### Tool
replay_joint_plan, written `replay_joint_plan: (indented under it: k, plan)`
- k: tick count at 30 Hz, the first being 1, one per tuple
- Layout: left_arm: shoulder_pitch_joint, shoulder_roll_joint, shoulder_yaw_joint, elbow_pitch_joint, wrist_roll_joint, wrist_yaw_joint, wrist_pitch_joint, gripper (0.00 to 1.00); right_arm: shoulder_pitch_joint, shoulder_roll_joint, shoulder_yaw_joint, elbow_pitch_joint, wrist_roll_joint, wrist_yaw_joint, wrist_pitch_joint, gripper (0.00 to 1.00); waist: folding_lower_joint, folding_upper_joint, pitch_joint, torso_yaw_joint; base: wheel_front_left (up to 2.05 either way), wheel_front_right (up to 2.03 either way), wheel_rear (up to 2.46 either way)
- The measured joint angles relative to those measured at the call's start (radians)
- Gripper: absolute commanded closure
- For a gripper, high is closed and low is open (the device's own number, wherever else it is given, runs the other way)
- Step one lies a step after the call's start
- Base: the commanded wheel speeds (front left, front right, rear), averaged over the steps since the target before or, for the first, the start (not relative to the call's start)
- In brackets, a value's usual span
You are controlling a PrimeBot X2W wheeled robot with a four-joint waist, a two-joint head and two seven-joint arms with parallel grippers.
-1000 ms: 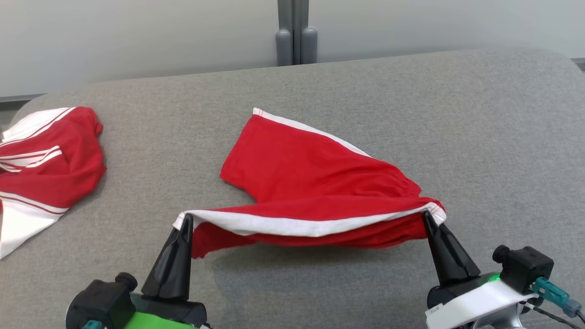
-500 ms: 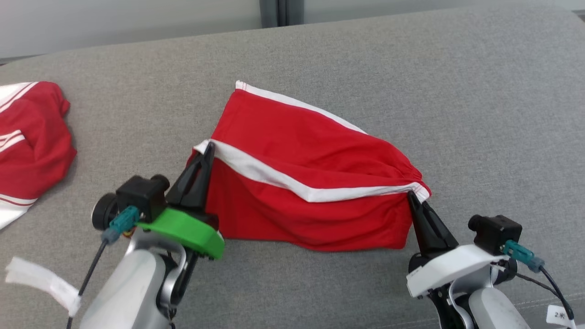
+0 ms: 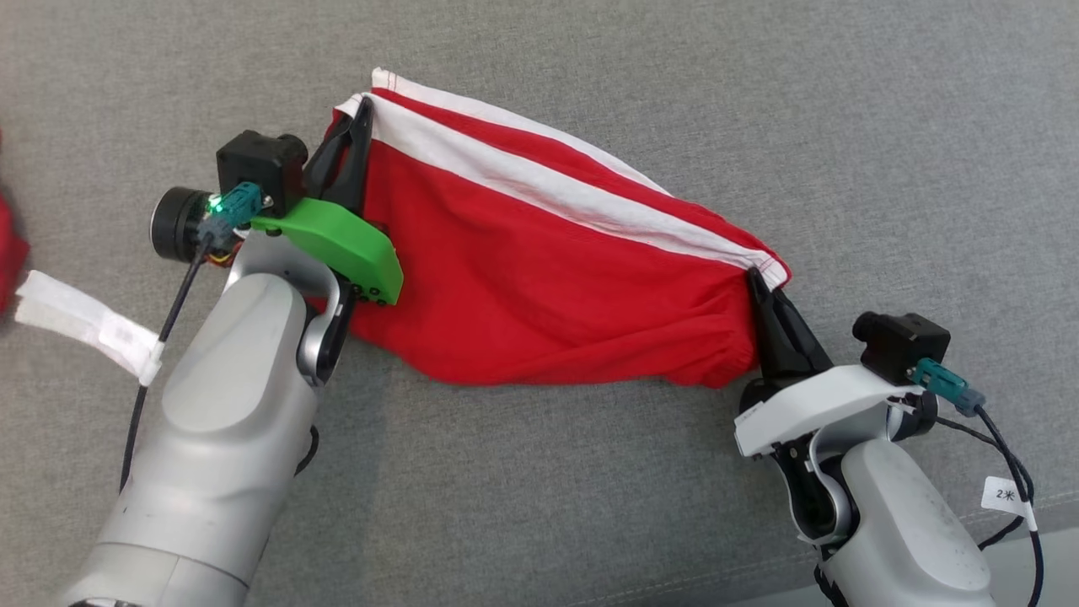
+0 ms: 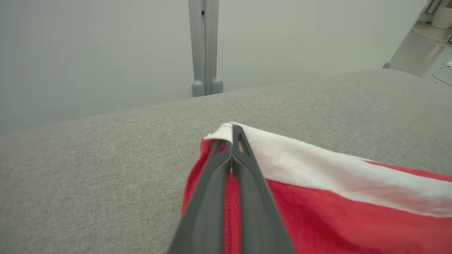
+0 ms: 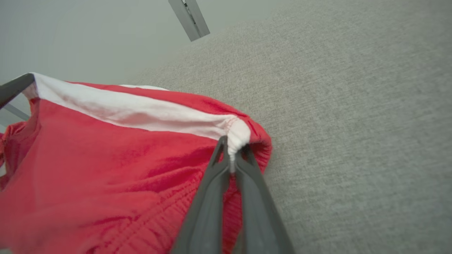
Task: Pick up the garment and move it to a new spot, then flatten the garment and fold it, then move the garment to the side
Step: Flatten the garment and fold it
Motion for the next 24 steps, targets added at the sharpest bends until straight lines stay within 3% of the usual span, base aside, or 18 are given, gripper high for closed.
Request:
replay_joint_plan:
  k: [9,11,12,13,14,15,16,24]
  plan:
    - [-0.13,-0.024,-0.023,0.191,0.016,-0.021,-0.024,1.0,-0.073,0.001,0.038,0.072,0.027,0.001,-0.032,1.0,0.0001,0.0,0.04,-0.034,0.0,0.0,0.0]
    - [-0.152,-0.029,-0.026,0.225,0.02,-0.022,-0.03,1.0,-0.084,0.001,0.048,0.084,0.036,0.001,-0.036,0.9,0.0001,0.0,0.042,-0.041,0.0,0.0,0.0]
    - [-0.16,-0.029,-0.028,0.239,0.024,-0.023,-0.032,1.0,-0.088,0.001,0.052,0.088,0.039,0.001,-0.037,0.71,0.0001,0.0,0.042,-0.044,0.0,0.0,0.0]
    - [-0.167,-0.03,-0.029,0.254,0.025,-0.025,-0.033,0.88,-0.093,0.001,0.057,0.094,0.044,0.001,-0.039,0.66,0.0001,0.0,0.042,-0.046,0.0,0.0,0.0]
    - [-0.174,-0.031,-0.031,0.266,0.025,-0.025,-0.034,0.49,-0.096,0.001,0.061,0.099,0.045,0.001,-0.04,0.41,0.0001,0.0,0.042,-0.049,0.0,0.0,0.0]
    - [-0.178,-0.034,-0.031,0.275,0.026,-0.025,-0.038,0.49,-0.097,0.001,0.061,0.102,0.045,0.001,-0.041,0.0,0.0001,0.0,0.041,-0.05,0.0,0.0,0.0]
    - [-0.182,-0.036,-0.031,0.284,0.028,-0.025,-0.041,0.0,-0.098,0.002,0.061,0.104,0.046,0.001,-0.041,0.0,0.0001,0.0,0.039,-0.051,0.0,0.0,0.0]
    - [-0.19,-0.044,-0.028,0.317,0.032,-0.026,-0.046,0.0,-0.063,0.002,0.014,0.067,0.016,0.001,-0.041,0.0,0.0001,0.0,0.015,-0.049,0.0,0.0,0.0]
